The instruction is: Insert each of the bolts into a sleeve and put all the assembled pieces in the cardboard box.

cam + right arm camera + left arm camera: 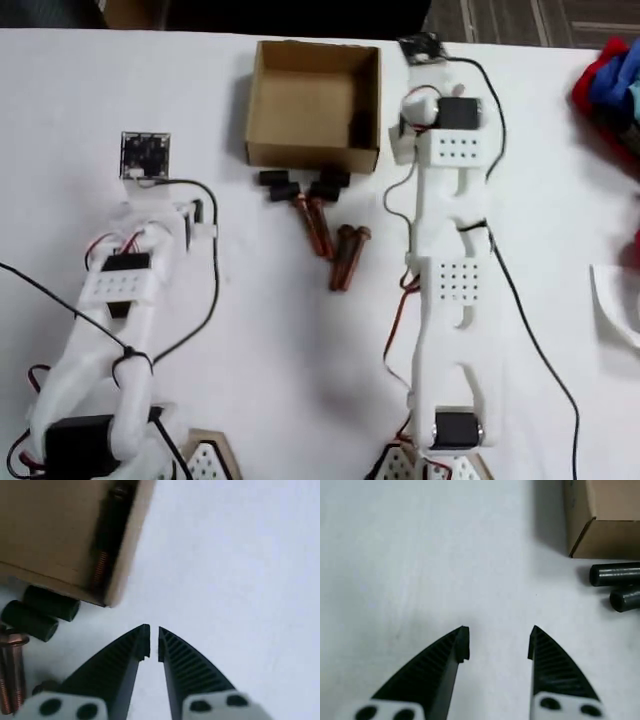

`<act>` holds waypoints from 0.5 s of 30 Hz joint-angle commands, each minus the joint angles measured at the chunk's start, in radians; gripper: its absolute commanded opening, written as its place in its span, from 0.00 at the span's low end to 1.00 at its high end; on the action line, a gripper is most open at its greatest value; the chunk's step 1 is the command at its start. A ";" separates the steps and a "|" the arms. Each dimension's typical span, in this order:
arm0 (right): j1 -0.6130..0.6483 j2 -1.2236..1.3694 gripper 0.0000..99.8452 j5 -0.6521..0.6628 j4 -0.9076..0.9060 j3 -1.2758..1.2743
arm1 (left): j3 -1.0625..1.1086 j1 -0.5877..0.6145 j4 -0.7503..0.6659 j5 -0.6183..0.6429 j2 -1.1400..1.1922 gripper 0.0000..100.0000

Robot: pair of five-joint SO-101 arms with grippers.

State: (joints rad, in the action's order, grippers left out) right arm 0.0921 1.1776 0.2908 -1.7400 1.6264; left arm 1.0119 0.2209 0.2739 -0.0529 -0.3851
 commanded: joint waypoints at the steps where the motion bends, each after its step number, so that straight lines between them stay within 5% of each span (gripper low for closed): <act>1: 0.070 -0.130 0.02 0.041 -0.030 0.011 | -0.004 -0.005 -0.021 -0.008 -0.003 0.21; 7: 0.240 -0.225 0.02 0.118 -0.030 -0.149 | -0.013 0.074 -0.023 0.009 -0.006 0.21; 15: 0.395 -0.186 0.19 0.262 -0.028 -0.255 | -0.019 0.278 -0.046 0.316 -0.005 0.21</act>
State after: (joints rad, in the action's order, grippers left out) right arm 0.4542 1.0273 0.5332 -1.7446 1.3748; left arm 1.0119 0.4358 0.2493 0.1788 -0.3851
